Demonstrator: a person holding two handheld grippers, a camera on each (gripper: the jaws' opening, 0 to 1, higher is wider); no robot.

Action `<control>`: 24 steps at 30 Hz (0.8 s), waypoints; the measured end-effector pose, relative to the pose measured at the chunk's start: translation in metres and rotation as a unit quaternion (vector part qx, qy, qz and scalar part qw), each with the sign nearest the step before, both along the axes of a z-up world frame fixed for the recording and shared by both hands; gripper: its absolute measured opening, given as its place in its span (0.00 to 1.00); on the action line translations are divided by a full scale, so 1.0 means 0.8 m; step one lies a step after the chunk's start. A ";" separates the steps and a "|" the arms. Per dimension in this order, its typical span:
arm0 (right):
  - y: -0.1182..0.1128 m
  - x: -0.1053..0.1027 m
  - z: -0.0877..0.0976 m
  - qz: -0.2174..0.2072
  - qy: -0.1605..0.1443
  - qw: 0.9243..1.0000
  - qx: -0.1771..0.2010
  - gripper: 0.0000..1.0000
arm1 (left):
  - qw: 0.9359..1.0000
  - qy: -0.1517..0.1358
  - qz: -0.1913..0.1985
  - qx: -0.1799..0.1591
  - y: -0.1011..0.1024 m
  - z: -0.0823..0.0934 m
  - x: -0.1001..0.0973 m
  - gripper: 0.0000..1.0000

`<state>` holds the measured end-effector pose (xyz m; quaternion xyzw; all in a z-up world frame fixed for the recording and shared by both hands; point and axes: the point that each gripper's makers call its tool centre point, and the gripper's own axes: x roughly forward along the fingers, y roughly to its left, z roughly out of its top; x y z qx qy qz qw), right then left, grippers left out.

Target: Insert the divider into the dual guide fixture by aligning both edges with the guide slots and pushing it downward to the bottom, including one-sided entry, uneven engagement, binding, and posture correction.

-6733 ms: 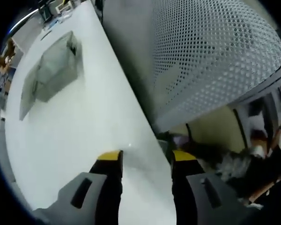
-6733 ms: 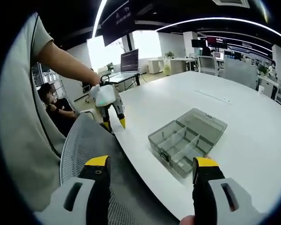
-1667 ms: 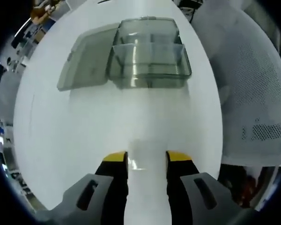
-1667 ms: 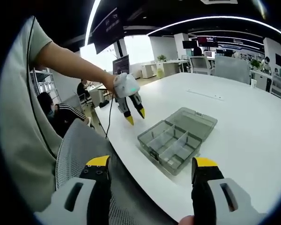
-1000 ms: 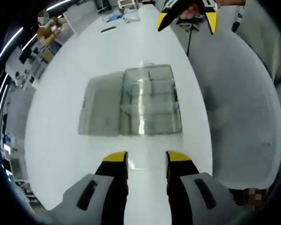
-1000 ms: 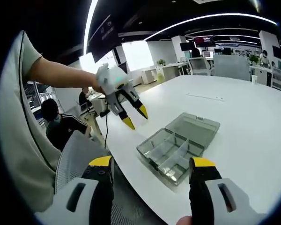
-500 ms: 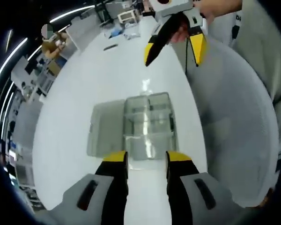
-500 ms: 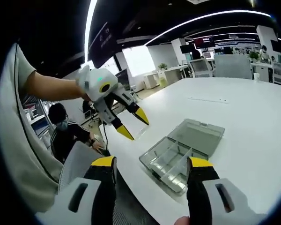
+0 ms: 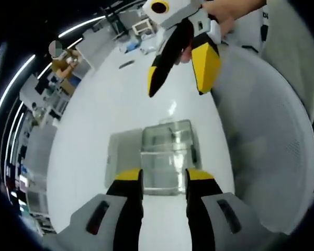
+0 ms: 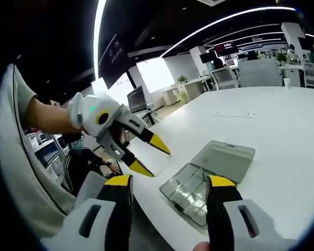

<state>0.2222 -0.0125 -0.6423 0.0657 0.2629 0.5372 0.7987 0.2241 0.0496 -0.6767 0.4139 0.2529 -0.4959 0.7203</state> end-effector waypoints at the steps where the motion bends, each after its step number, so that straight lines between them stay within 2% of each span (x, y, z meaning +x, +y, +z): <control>1: 0.001 0.001 0.001 -0.001 0.002 1.000 0.003 0.51 | 1.000 -0.003 0.000 -0.003 -0.002 0.000 0.000 0.28; 13: 0.007 0.008 0.003 -0.010 0.023 1.000 0.013 0.38 | 0.999 -0.043 0.003 -0.002 -0.020 0.006 0.000 0.28; 17: 0.008 0.008 0.004 -0.015 0.033 0.999 0.019 0.28 | 0.999 -0.054 0.007 -0.002 -0.022 0.009 0.003 0.28; 24: 0.011 0.007 0.003 -0.017 0.048 0.998 0.022 0.25 | 0.997 -0.072 0.010 0.000 -0.030 0.011 0.005 0.29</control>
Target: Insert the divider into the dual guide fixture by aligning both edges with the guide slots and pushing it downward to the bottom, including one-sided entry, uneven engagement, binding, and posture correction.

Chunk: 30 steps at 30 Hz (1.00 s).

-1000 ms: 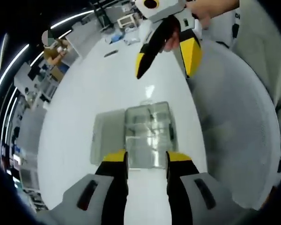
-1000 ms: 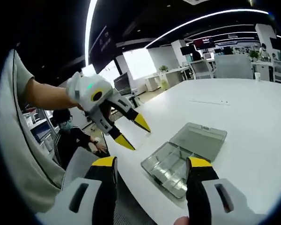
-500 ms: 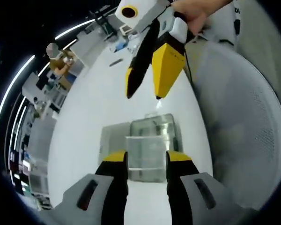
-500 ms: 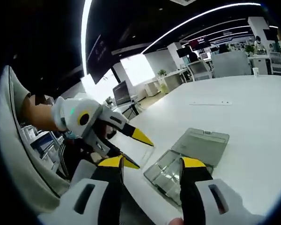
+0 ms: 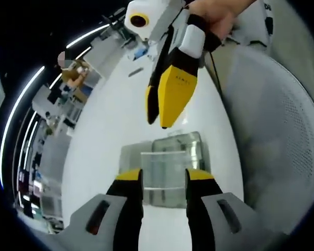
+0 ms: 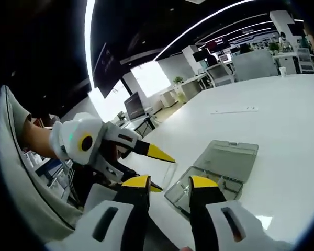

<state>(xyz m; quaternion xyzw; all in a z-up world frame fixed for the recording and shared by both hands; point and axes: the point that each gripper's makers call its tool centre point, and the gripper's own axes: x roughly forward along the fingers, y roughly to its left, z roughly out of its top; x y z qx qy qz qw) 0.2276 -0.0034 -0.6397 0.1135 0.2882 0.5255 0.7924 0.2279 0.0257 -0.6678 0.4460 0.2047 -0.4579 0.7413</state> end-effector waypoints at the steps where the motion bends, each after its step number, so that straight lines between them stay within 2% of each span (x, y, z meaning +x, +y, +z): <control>1: 0.001 0.000 0.000 -0.001 0.004 1.000 0.003 0.24 | 1.000 -0.002 0.000 -0.001 -0.001 0.001 0.000 0.29; 11: 0.005 -0.006 -0.007 -0.001 0.026 1.000 0.005 0.16 | 1.000 -0.024 -0.001 -0.005 -0.015 0.009 0.003 0.29; 30: 0.003 -0.010 -0.019 -0.006 0.049 0.999 -0.002 0.06 | 0.999 -0.039 -0.012 -0.006 -0.029 0.014 -0.001 0.29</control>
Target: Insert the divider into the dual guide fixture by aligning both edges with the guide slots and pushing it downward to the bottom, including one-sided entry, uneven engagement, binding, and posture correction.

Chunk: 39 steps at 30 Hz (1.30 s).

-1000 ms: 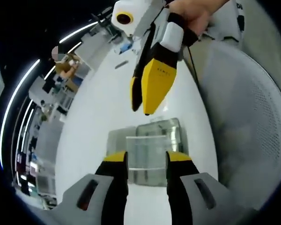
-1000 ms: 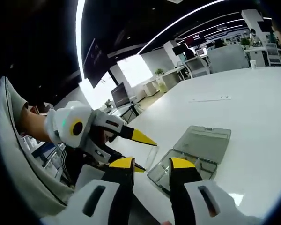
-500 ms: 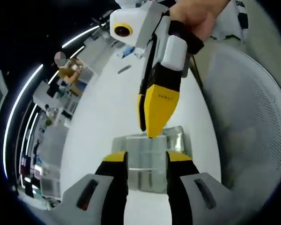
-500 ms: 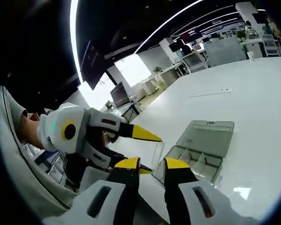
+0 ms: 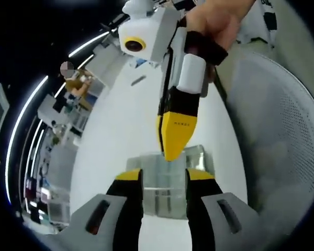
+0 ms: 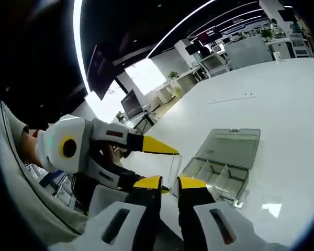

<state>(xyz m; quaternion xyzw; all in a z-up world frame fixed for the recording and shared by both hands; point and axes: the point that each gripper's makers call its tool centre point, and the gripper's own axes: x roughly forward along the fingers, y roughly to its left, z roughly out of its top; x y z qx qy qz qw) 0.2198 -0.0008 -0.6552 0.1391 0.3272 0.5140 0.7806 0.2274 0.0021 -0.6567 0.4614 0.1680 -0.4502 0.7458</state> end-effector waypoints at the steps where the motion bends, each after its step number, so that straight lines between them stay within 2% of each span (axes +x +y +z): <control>1: 0.000 0.000 -0.001 0.000 0.001 1.000 0.000 0.05 | 1.000 0.000 0.000 0.000 0.000 0.000 0.000 0.29; 17: -0.001 0.001 -0.008 -0.001 0.015 1.000 -0.006 0.00 | 1.000 -0.011 -0.007 -0.001 -0.006 0.004 0.002 0.29; 39: 0.005 0.011 -0.007 -0.004 0.035 0.999 0.003 0.00 | 1.000 -0.018 -0.013 0.001 -0.005 0.004 0.006 0.29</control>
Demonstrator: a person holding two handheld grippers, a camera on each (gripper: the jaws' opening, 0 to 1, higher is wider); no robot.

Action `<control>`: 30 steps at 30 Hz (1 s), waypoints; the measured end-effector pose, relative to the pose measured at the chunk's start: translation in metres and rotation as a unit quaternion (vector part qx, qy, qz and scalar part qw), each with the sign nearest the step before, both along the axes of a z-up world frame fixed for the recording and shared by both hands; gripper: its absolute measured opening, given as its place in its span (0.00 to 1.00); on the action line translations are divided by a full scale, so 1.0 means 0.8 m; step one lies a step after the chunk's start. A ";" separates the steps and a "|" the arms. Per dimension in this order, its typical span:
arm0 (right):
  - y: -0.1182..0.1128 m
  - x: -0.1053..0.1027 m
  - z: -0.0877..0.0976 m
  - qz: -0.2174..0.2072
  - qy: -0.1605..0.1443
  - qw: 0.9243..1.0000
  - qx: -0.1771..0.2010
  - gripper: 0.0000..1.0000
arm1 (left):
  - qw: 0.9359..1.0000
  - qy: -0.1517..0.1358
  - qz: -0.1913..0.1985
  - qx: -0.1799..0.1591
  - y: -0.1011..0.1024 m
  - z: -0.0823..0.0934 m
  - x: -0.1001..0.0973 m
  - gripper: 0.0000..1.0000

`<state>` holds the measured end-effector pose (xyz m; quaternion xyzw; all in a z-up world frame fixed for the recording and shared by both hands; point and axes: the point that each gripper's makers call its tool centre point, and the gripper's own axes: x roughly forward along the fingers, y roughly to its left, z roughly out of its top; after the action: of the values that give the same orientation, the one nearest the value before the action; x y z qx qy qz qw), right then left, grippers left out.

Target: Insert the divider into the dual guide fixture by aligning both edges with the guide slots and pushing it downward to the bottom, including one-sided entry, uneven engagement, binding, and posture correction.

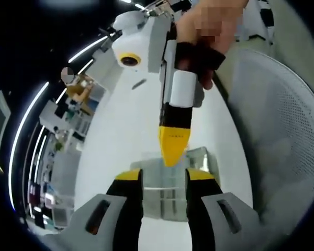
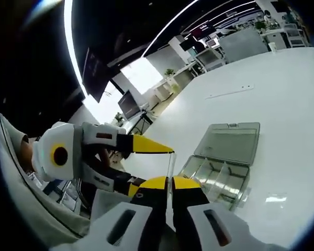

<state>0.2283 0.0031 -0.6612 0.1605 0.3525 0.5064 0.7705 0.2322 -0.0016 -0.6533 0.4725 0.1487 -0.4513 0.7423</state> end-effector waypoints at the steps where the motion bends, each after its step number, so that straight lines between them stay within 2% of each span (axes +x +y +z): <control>1: 0.000 0.000 0.000 0.000 0.002 1.000 0.000 0.00 | 1.000 0.000 0.000 0.001 0.000 0.000 0.001 0.29; 22: -0.002 0.002 0.000 -0.004 0.005 1.000 -0.001 0.00 | 1.000 -0.002 -0.007 -0.003 -0.002 0.000 0.002 0.31; 24: -0.002 0.000 -0.003 0.000 0.001 1.000 -0.006 0.00 | 1.000 -0.008 -0.009 -0.007 -0.001 0.004 0.003 0.26; 30: -0.001 -0.001 -0.002 0.005 -0.006 1.000 -0.005 0.00 | 1.000 0.008 -0.012 -0.004 0.002 -0.004 0.000 0.33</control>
<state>0.2276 0.0026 -0.6632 0.1517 0.3508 0.5098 0.7708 0.2320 -0.0004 -0.6566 0.4671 0.1472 -0.4649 0.7376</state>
